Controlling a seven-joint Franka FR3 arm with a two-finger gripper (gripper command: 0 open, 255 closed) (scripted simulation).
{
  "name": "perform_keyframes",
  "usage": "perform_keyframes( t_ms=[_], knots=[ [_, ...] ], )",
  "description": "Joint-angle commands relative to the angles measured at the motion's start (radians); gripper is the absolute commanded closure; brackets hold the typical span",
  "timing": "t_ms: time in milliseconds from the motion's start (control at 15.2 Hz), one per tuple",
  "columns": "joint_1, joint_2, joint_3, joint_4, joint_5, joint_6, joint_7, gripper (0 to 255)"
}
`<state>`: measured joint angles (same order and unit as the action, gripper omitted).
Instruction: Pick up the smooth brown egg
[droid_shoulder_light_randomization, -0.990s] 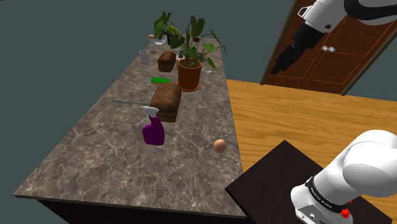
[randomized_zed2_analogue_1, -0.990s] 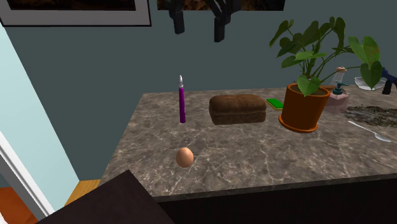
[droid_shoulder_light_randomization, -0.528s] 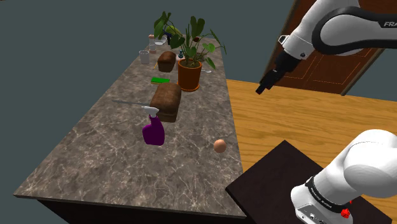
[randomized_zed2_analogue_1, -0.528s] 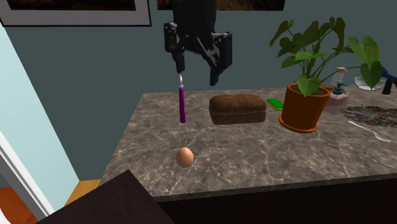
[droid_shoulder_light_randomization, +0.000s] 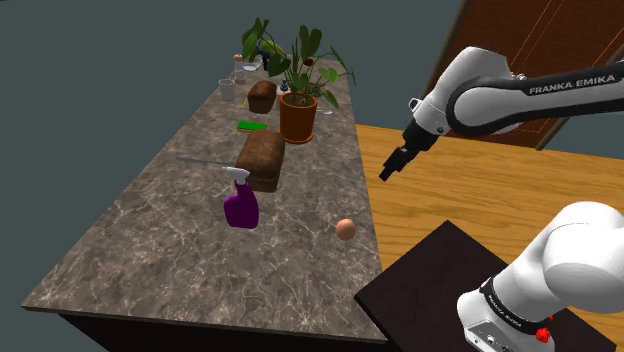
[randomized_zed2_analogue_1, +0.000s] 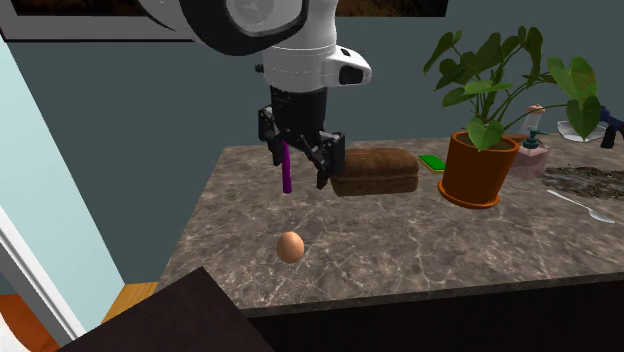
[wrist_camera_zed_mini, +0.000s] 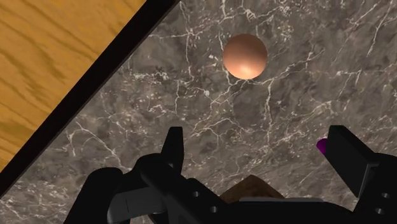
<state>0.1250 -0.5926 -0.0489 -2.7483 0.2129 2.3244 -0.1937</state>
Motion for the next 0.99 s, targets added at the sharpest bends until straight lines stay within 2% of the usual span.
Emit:
perform_keyframes(
  t_ms=[0,330,528,660,792,924],
  knots=[
    [0.024,0.070,-0.003,-0.020,0.030,0.087,-0.019,0],
    [0.109,0.251,-0.022,-0.051,0.141,0.285,-0.094,0],
    [0.183,0.380,-0.046,-0.045,0.258,0.395,-0.180,0],
    [0.241,0.472,-0.063,-0.028,0.376,0.458,-0.268,0],
    [0.292,0.568,-0.069,0.003,0.531,0.505,-0.388,0],
    [0.312,0.653,-0.050,0.040,0.681,0.533,-0.506,0]
  ],
)
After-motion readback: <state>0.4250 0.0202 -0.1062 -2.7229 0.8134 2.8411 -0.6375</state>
